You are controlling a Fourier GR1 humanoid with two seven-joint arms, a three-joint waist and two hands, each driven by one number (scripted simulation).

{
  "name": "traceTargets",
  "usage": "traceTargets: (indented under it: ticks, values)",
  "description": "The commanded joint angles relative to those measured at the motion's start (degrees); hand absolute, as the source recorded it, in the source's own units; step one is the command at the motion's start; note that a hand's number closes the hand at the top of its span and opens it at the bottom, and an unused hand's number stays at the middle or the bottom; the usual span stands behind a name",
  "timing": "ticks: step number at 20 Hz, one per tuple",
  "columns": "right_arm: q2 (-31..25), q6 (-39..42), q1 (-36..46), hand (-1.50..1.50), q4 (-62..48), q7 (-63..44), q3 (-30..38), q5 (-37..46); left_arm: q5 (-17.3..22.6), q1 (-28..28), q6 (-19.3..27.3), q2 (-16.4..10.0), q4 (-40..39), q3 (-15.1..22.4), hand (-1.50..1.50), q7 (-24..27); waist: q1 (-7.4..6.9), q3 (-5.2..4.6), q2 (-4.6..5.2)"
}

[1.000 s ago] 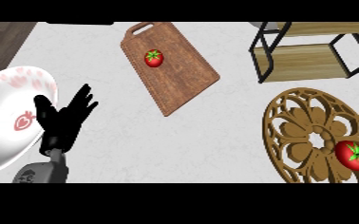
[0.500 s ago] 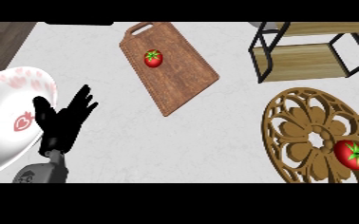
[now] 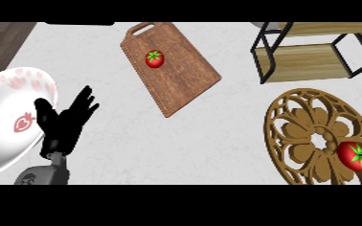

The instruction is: Pick the lemon from the placemat and place it in the tiered shelf

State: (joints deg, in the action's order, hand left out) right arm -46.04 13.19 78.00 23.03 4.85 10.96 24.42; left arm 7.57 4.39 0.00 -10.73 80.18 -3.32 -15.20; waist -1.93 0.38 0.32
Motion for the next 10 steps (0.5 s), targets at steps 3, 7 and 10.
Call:
traceTargets:
  ticks: [3, 7, 10]
  values:
    - [-0.2, 0.7, 1.7, -1.5, -4.2, -1.1, 7.3, -6.4, 0.8, 1.2, -0.2, 0.1, -1.9, 0.0, 0.0, -4.5, 0.49, -0.34, 0.34]
    - [-1.7, 0.4, 5.0, -1.5, -6.6, -6.0, 11.5, -9.9, -0.4, -4.0, -0.2, 1.7, 0.9, 2.0, 0.0, -1.9, -0.48, -0.35, 0.36]
    - [-2.2, 1.1, 5.6, -1.5, -8.1, -7.3, 15.3, -13.7, -1.8, -3.3, 0.8, 2.0, -1.0, 2.0, 0.0, -0.6, -0.12, -0.35, 0.43]
